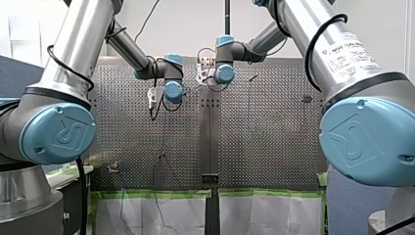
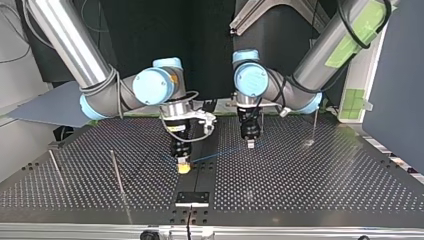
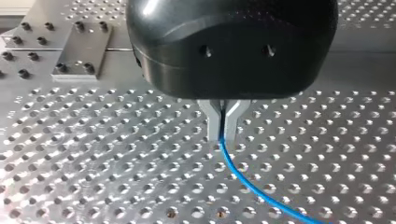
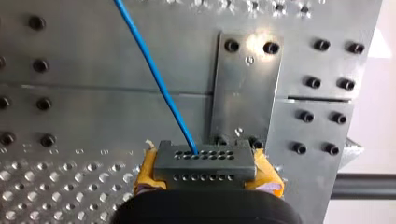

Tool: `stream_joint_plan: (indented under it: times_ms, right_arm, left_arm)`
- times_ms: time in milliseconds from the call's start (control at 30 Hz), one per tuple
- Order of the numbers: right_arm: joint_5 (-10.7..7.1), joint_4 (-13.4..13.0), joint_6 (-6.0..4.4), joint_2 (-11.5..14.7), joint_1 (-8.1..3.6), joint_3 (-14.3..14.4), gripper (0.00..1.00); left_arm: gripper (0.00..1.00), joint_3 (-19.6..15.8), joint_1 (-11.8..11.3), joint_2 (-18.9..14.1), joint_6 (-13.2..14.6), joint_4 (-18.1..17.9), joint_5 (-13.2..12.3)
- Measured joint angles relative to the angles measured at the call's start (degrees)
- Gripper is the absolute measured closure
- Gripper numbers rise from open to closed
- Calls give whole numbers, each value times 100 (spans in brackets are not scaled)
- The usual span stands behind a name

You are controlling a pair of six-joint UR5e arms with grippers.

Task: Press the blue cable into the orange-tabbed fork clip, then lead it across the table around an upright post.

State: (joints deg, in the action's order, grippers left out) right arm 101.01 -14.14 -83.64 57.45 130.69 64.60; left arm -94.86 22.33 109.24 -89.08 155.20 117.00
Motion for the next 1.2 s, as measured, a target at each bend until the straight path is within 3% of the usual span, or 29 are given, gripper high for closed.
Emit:
stream_joint_plan:
  times_ms: [367,867,1200]
  right_arm:
    - [37,24,-20,195,-74,0,100]
    - [42,25,-46,451,-221,1,100]
    - [42,25,-133,530,-338,2,100]
  left_arm:
    - [100,498,99,-5,35,301,41]
    - [100,1303,317,-5,62,974,-5]
    - [100,1844,416,2,30,1210,-96]
